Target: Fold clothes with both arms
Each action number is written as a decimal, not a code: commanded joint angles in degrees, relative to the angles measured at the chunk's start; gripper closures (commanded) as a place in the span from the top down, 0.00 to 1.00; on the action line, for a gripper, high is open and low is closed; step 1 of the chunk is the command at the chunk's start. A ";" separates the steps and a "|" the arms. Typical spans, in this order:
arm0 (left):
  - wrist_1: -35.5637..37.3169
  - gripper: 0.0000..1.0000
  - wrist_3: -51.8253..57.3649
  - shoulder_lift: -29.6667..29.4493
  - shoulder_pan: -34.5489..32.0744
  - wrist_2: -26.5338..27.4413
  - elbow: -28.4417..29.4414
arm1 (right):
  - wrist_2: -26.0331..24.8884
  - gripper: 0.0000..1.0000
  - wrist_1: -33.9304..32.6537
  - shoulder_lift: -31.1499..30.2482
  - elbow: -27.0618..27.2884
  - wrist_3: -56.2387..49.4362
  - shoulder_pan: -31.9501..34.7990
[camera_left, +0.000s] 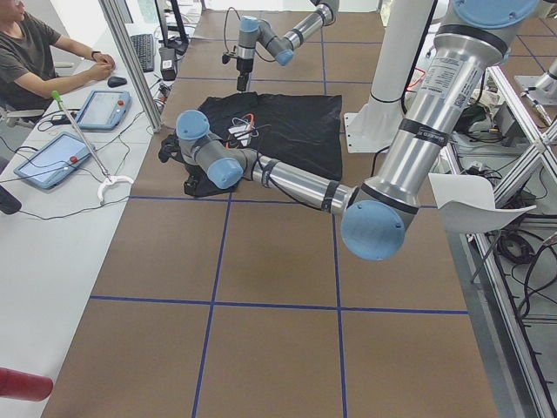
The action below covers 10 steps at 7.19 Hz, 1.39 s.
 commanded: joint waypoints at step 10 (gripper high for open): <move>-25.91 0.61 -0.33 -13.89 10.97 12.83 30.97 | -0.67 0.99 0.47 -12.25 10.93 -0.95 1.39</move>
